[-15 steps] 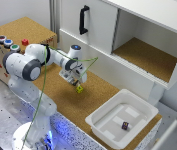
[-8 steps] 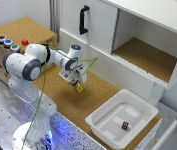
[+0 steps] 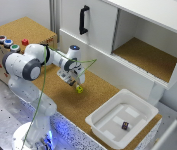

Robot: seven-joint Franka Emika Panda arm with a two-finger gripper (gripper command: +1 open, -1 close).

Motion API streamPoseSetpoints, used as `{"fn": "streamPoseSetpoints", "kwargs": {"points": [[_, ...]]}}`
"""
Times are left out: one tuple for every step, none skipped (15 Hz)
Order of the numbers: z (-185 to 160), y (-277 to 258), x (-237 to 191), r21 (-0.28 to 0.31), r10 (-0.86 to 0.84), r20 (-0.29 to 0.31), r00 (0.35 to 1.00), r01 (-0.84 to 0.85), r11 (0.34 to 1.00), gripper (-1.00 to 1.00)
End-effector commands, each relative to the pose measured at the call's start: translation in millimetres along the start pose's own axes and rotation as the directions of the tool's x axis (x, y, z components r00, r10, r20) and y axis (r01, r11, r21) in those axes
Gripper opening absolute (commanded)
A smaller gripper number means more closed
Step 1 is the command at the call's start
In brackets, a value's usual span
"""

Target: Go push the yellow block to the right

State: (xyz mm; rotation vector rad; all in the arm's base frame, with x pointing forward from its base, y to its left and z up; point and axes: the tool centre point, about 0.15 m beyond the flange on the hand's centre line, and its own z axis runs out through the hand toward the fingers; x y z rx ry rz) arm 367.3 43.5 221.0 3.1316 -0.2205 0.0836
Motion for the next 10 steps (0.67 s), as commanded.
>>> {"fn": "streamPoseSetpoints", "kwargs": {"points": [[3.7,26.5,-1.1,-0.021,-0.033,-0.020,0.999,0.032,0.999,-1.00],[6.4,30.8,-2.2,-0.023,-0.034,-0.014,0.999,0.034,0.999,-1.00],[7.9,37.1,-2.5,-0.025,-0.039,-0.007,0.999,0.038,0.999,-1.00],[9.4,39.7,-3.7,-0.031,-0.035,-0.003,0.999,0.035,0.999,-1.00],[10.6,44.8,-4.7,-0.033,-0.035,0.003,0.999,0.035,0.999,-1.00],[12.0,49.8,-7.2,-0.038,-0.031,0.006,1.000,0.031,0.999,-1.00],[14.2,54.9,-9.5,-0.045,-0.028,0.010,1.000,0.029,0.999,-1.00],[15.6,61.0,-10.6,-0.049,-0.021,0.001,1.000,0.021,0.999,-1.00],[17.5,69.1,-9.4,-0.056,-0.004,-0.012,1.000,0.003,0.998,-1.00],[18.7,76.8,-5.9,-0.063,0.007,-0.016,1.000,-0.008,0.998,-1.00]]}}
